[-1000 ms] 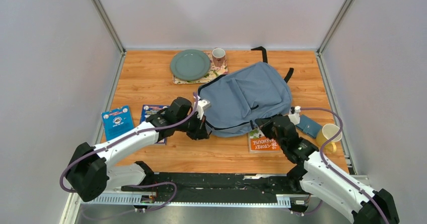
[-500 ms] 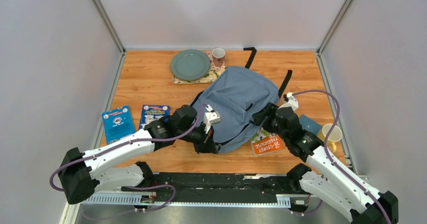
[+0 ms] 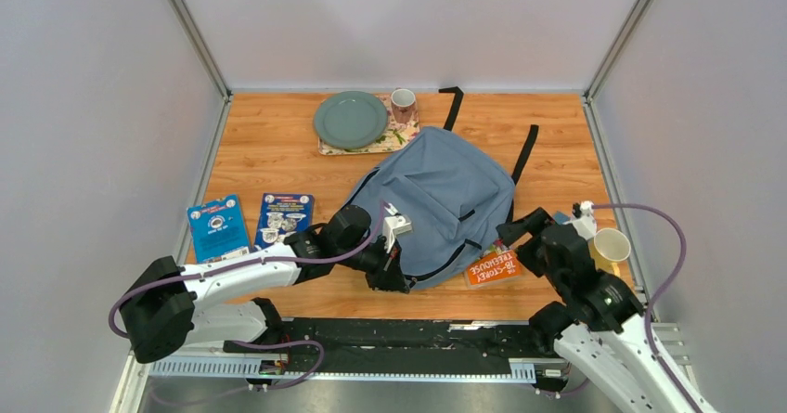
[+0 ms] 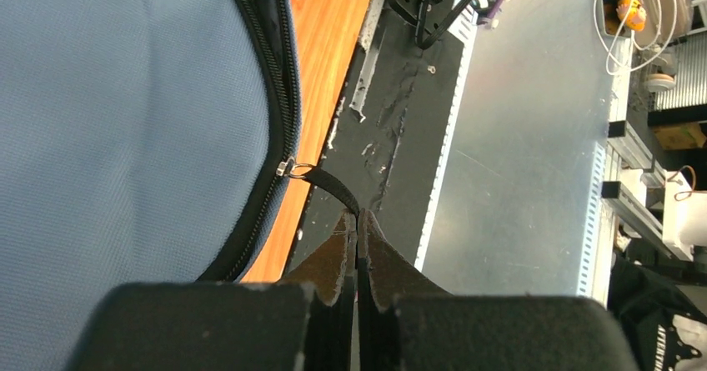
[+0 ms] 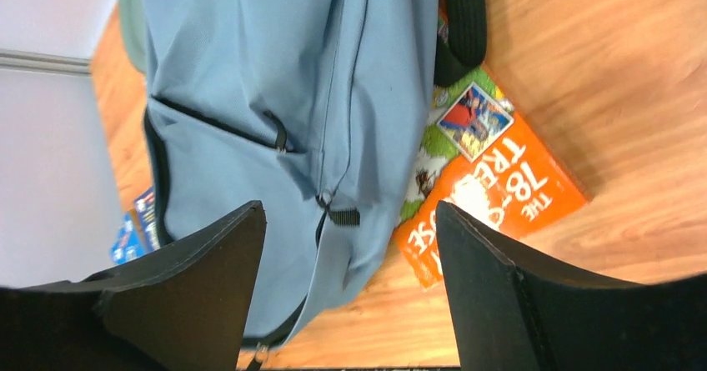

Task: Pack the student bag
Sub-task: Unzip the student bag at the center of the board.

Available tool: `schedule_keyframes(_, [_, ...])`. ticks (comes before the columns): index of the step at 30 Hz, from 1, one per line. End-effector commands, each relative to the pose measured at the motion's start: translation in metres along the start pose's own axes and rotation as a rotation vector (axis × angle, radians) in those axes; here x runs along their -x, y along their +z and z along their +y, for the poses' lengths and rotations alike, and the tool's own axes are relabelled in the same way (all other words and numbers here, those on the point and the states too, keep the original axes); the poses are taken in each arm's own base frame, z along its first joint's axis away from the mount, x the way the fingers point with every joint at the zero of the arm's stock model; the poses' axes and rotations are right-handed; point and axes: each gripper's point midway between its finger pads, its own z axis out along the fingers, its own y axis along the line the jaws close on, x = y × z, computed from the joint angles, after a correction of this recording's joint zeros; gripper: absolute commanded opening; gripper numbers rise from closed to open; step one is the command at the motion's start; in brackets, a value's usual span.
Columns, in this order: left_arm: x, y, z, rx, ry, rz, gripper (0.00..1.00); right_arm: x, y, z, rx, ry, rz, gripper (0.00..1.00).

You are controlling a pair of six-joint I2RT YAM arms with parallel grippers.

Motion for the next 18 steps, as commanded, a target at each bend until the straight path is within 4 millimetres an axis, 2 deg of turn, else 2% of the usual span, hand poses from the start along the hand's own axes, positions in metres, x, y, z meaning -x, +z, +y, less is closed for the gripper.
schedule_keyframes(1, [0.014, 0.002, -0.006, -0.015, 0.040, -0.045, 0.00, -0.037, -0.016, -0.019, 0.032, 0.149, 0.141, 0.77])
schedule_keyframes(2, [0.014, 0.002, -0.003, -0.001, 0.047, -0.048, 0.00, -0.051, -0.020, -0.007, 0.108, 0.179, 0.218, 0.78])
schedule_keyframes(3, [0.008, 0.001, 0.003, 0.033, 0.029, -0.025, 0.00, -0.059, -0.014, 0.001, 0.181, 0.210, 0.239, 0.78])
schedule_keyframes(5, [0.007, 0.001, 0.006, 0.046, 0.035, -0.018, 0.00, -0.076, -0.015, 0.011, 0.233, 0.261, 0.329, 0.78])
schedule_keyframes(8, [0.008, 0.000, 0.009, 0.069, 0.035, -0.039, 0.00, -0.094, -0.009, 0.023, 0.265, 0.281, 0.397, 0.78])
schedule_keyframes(9, [0.009, 0.000, 0.011, 0.080, 0.033, -0.048, 0.00, -0.094, -0.010, 0.039, 0.322, 0.291, 0.397, 0.78])
schedule_keyframes(10, [0.011, 0.000, 0.013, 0.088, 0.029, -0.054, 0.00, -0.111, -0.013, 0.041, 0.296, 0.296, 0.458, 0.78])
schedule_keyframes(12, [0.013, 0.001, 0.011, 0.084, 0.017, -0.054, 0.00, -0.109, -0.007, 0.049, 0.293, 0.300, 0.386, 0.79])
schedule_keyframes(13, [0.014, 0.002, 0.010, 0.081, 0.020, -0.055, 0.00, -0.125, -0.010, 0.052, 0.281, 0.270, 0.421, 0.80])
schedule_keyframes(14, [0.016, 0.002, 0.010, 0.080, 0.020, -0.060, 0.00, -0.125, -0.006, 0.056, 0.274, 0.294, 0.393, 0.82])
schedule_keyframes(15, [0.016, 0.002, 0.011, 0.086, 0.019, -0.059, 0.00, -0.129, -0.008, 0.067, 0.301, 0.310, 0.402, 0.83])
schedule_keyframes(17, [0.017, 0.002, 0.011, 0.087, 0.017, -0.064, 0.00, -0.145, 0.000, 0.065, 0.231, 0.293, 0.432, 0.84])
schedule_keyframes(18, [0.018, 0.001, 0.010, 0.088, 0.014, -0.066, 0.00, -0.148, 0.003, 0.067, 0.217, 0.289, 0.433, 0.84])
